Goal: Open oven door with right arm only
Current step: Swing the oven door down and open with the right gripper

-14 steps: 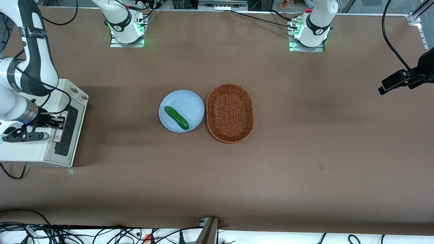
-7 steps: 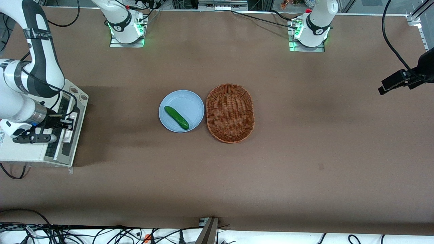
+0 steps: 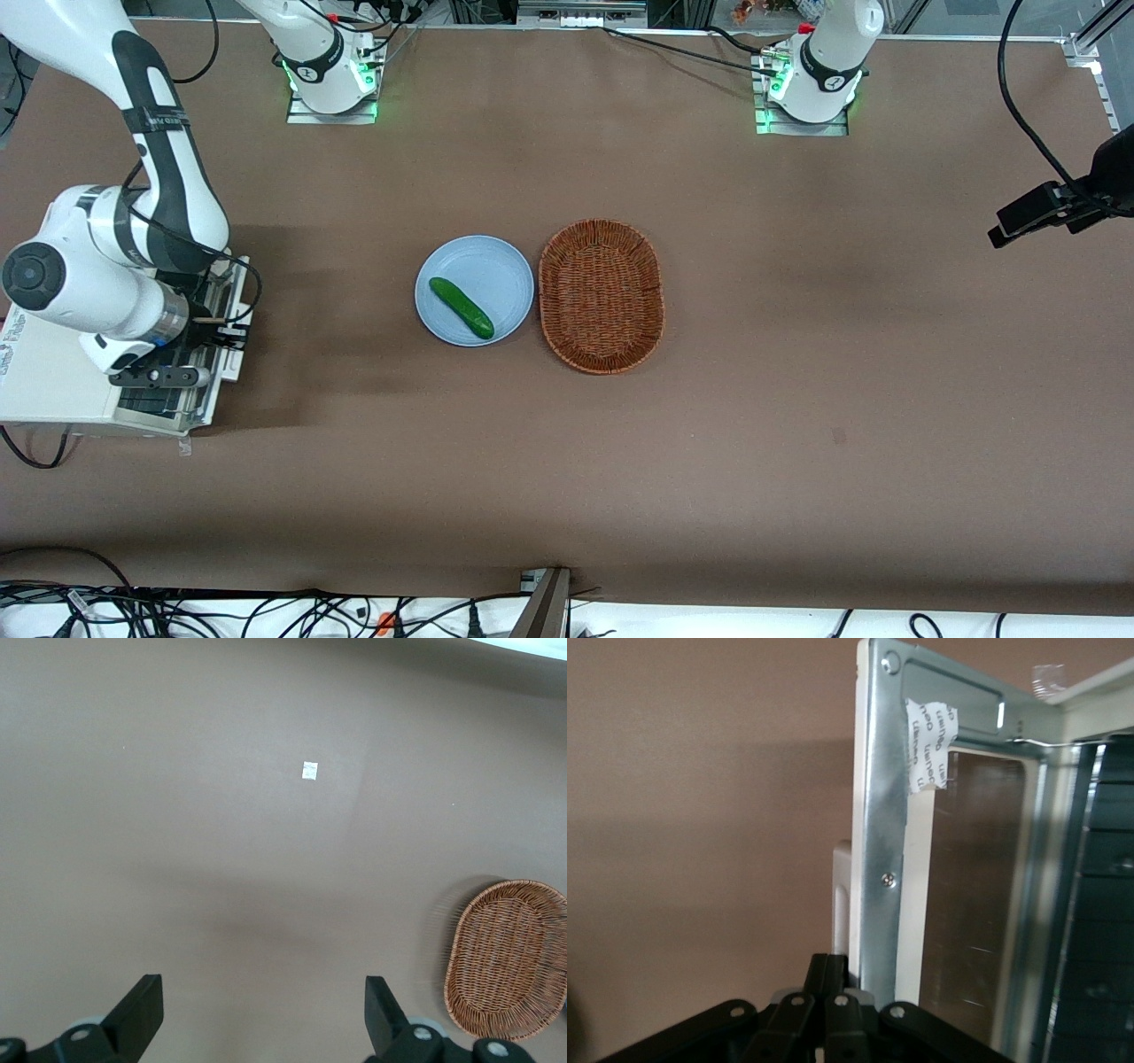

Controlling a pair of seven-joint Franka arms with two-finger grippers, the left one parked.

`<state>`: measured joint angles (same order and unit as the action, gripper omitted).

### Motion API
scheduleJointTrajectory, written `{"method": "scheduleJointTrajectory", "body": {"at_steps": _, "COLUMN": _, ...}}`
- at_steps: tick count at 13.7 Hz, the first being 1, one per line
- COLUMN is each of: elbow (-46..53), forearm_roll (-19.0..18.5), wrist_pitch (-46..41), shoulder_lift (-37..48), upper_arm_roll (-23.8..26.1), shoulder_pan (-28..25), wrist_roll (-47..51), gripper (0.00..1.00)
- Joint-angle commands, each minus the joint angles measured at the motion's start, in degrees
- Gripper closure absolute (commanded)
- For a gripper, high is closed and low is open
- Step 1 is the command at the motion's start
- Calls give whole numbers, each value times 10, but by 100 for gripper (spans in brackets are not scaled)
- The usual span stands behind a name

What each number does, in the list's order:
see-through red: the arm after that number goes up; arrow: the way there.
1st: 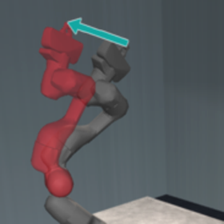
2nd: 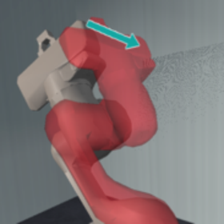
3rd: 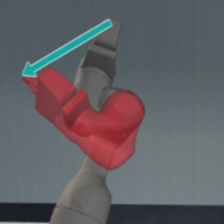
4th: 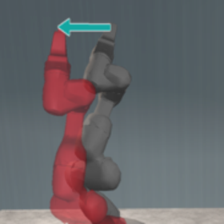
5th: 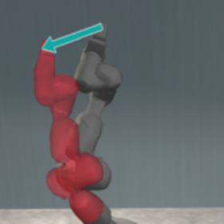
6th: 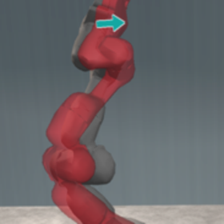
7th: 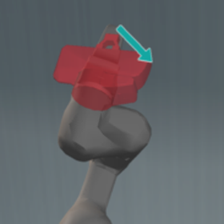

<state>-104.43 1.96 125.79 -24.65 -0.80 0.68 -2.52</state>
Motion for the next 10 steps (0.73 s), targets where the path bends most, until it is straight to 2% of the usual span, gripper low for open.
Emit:
{"method": "scheduleJointTrajectory", "body": {"at_steps": 1, "elbow": -25, "forearm_roll": -26, "wrist_pitch": 43, "shoulder_lift": -33, "upper_arm_roll": -21, "shoulder_pan": 9, "wrist_roll": 10, "gripper": 100}}
{"method": "scheduleJointTrajectory", "body": {"at_steps": 10, "elbow": -26, "forearm_roll": -25, "wrist_pitch": 96, "shoulder_lift": -93, "upper_arm_roll": -21, "shoulder_pan": -30, "wrist_roll": 91, "gripper": 100}}
